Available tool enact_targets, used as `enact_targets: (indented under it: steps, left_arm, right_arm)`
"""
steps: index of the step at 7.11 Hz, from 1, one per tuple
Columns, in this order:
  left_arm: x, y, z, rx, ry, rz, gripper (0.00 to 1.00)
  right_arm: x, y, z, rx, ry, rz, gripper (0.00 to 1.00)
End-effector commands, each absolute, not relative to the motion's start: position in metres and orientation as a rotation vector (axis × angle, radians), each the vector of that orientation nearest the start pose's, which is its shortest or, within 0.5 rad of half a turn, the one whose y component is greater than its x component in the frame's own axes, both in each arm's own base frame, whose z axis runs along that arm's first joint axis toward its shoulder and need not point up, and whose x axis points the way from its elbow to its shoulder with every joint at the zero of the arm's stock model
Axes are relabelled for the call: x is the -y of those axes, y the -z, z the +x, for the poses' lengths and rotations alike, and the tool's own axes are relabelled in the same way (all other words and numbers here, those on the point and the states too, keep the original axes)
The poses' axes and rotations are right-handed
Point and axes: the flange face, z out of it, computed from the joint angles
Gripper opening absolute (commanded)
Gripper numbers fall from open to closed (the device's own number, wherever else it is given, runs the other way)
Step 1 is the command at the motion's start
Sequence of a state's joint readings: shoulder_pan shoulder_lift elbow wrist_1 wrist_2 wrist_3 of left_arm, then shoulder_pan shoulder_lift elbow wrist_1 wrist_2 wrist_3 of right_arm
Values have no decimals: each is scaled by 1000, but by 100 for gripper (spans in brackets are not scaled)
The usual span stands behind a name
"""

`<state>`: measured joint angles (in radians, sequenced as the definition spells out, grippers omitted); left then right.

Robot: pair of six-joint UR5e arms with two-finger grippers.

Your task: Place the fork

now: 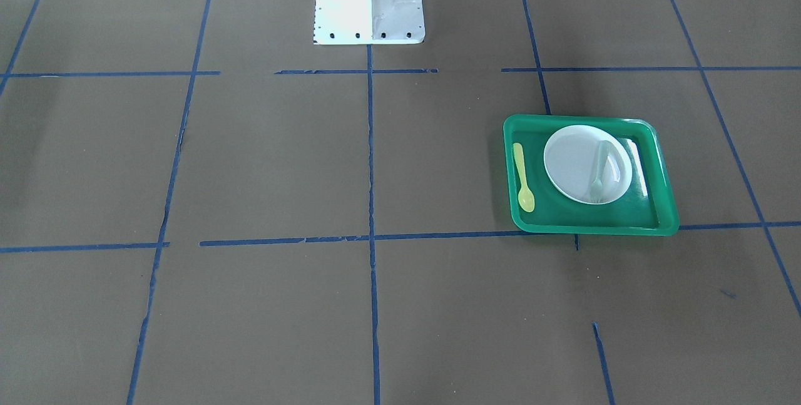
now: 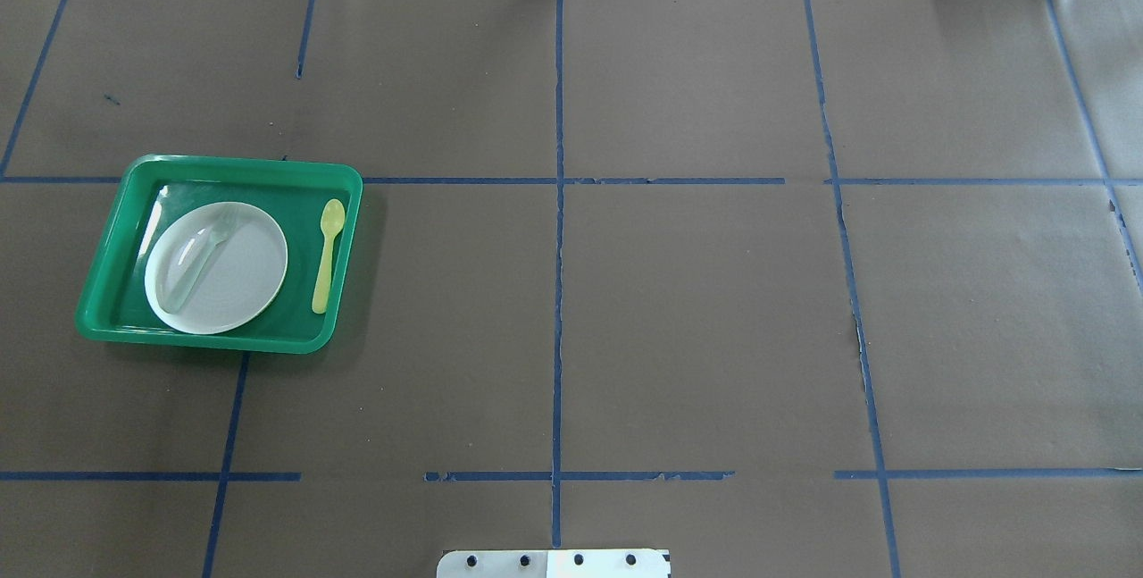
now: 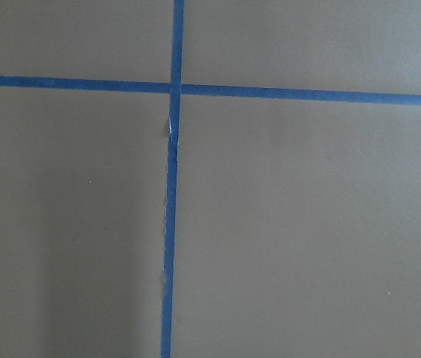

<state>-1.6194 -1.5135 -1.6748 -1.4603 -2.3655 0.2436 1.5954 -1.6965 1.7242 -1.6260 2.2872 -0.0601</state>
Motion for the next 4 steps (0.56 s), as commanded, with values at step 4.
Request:
enact_targets:
  steps: [4]
  left_arm:
    - [478, -616, -79, -776, -153, 153, 100]
  right_arm:
    - [435, -651, 79, 717, 25, 4, 100]
